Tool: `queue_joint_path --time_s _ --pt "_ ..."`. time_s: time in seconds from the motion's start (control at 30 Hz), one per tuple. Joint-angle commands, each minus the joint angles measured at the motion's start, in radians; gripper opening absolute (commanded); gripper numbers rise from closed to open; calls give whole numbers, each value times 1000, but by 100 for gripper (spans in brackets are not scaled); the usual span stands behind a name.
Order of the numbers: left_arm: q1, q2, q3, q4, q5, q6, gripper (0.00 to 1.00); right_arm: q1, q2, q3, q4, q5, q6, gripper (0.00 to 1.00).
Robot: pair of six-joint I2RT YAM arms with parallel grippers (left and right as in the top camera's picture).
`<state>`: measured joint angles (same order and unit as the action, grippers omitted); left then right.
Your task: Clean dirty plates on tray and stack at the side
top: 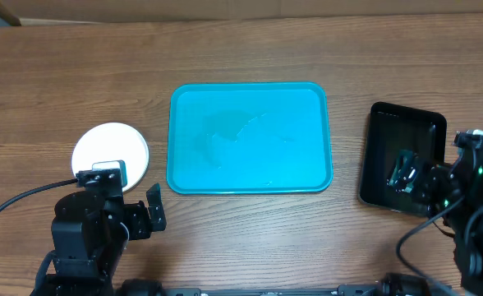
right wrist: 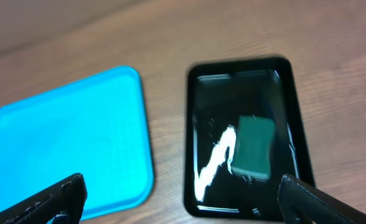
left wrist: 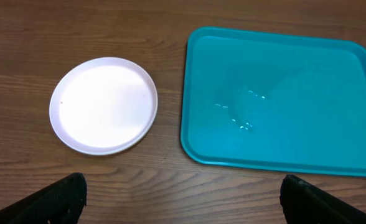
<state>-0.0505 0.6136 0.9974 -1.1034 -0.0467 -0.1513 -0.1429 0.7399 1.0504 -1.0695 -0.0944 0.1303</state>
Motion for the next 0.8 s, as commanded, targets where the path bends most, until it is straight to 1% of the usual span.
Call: queue_joint_path --time_s 0.0,0.1,0.23,0.37,0.6,0.63,0.7,0.77 --pt "5 5 -9 0 -15 -13 100 59 -96 -9 64 8 -8 100" --pt "5 5 -9 0 -15 -13 100 97 -183 -53 189 6 -31 100" --pt "5 5 -9 0 -15 -13 100 130 -317 -195 381 7 -57 100" --pt "5 5 -9 0 -15 -13 100 146 -460 -384 561 3 -56 100" --pt "5 5 -9 0 -16 -14 100 179 -708 -744 945 3 -56 100" --pt "5 5 -9 0 -15 -13 100 182 -736 -782 983 4 -56 100" --pt "5 5 -9 0 -15 -13 100 188 -734 -851 1091 5 -57 100" --pt "5 5 -9 0 -15 -13 100 189 -737 -905 1157 9 -58 100"
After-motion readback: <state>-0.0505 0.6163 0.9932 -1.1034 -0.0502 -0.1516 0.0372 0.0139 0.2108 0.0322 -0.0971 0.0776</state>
